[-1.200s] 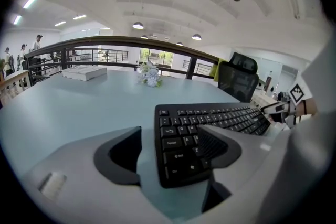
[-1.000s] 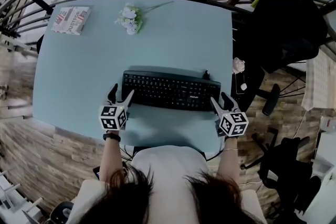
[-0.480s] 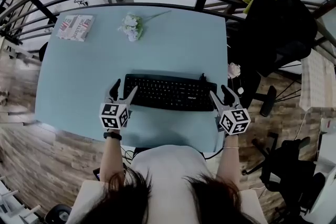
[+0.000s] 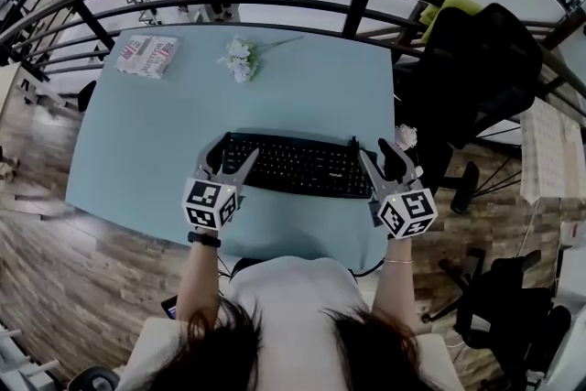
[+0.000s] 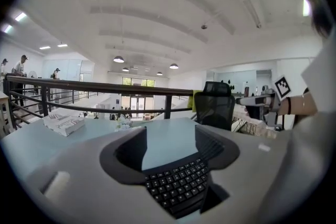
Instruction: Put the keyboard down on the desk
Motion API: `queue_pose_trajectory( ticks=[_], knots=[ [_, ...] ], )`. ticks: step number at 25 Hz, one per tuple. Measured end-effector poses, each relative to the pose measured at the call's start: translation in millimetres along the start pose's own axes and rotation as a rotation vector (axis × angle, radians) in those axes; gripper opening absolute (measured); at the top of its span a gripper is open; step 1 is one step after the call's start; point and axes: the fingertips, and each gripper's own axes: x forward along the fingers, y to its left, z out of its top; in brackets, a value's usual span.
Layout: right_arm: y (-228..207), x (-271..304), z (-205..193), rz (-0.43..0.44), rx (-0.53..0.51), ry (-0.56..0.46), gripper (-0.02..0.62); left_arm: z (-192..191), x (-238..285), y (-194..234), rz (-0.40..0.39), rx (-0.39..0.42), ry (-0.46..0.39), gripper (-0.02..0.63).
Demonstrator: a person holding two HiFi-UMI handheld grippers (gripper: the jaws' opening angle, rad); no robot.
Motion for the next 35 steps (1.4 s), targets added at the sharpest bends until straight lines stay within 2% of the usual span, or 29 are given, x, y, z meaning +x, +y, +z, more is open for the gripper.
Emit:
queue_pose_trajectory(
  ticks=[10,15,18,23,35],
  knots=[
    [34,-25,53,0.039,-0.029,-0.128,0.067,42,-19,-51,-0.101,0.020,-0.109,0.225],
    [40,-43,62,0.034,-0.044,-0.143,0.024,60,-32,-63,-0.124,-0.013,-0.165,0.148],
    [41,-51,61,0.032,-0.049,-0.138,0.002,64,-36,-66,-0.127,-0.060,-0.167,0.127],
    [39,-56,56,0.024,-0.043,-0.124,0.000,65,-39,-69,-0.113,-0.068,-0.155,0.057],
    [30,-40,47,0.031,-0.043,-0.095,0.000,65,-26,-66,-0.116,-0.070,-0.145,0.057]
  ],
)
